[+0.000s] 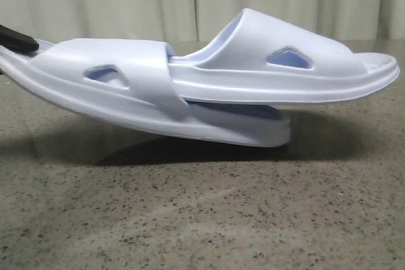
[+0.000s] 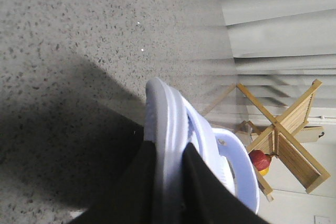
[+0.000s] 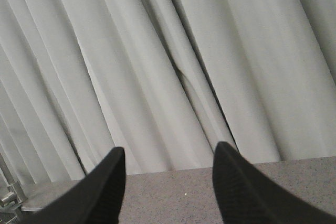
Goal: Insert blue slippers together front up
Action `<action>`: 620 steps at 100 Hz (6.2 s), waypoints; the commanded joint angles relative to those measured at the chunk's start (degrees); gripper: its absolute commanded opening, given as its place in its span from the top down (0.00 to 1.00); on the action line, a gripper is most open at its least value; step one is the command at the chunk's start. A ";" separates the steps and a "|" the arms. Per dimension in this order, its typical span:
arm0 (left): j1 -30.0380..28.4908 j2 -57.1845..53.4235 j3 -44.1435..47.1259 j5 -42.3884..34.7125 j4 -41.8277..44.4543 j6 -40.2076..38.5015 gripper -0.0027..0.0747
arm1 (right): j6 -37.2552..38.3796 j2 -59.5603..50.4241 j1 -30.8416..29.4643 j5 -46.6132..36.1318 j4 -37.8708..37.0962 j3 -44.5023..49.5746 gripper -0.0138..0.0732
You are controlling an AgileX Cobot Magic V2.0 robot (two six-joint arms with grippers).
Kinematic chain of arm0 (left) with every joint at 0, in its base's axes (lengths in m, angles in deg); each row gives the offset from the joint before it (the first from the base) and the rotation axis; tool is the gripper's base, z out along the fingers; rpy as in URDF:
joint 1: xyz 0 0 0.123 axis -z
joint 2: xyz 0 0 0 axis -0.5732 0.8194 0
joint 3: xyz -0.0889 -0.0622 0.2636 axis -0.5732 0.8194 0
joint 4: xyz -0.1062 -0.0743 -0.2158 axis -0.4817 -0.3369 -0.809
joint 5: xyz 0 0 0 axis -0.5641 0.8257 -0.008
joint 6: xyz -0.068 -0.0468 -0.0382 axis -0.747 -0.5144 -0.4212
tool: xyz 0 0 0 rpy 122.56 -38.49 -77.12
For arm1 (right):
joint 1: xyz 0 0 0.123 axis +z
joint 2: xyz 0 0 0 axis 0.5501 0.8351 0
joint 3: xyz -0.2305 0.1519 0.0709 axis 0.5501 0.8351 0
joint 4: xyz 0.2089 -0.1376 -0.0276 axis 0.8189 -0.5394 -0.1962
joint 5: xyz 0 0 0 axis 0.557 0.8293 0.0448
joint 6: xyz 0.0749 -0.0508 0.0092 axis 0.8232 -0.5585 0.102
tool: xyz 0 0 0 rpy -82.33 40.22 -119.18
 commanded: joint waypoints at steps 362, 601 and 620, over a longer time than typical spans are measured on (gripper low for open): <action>0.27 -54.03 11.55 -36.84 14.77 43.56 0.94 | -1.94 -18.50 -0.20 -16.36 -24.57 21.86 0.96; -2.97 -60.38 23.35 -36.84 95.82 -27.01 0.94 | -1.94 -18.50 -0.20 -16.26 -24.57 21.86 0.96; -4.37 -60.38 23.35 -36.84 95.82 -27.01 0.94 | -1.94 -18.50 -0.20 -16.26 -24.57 21.86 0.96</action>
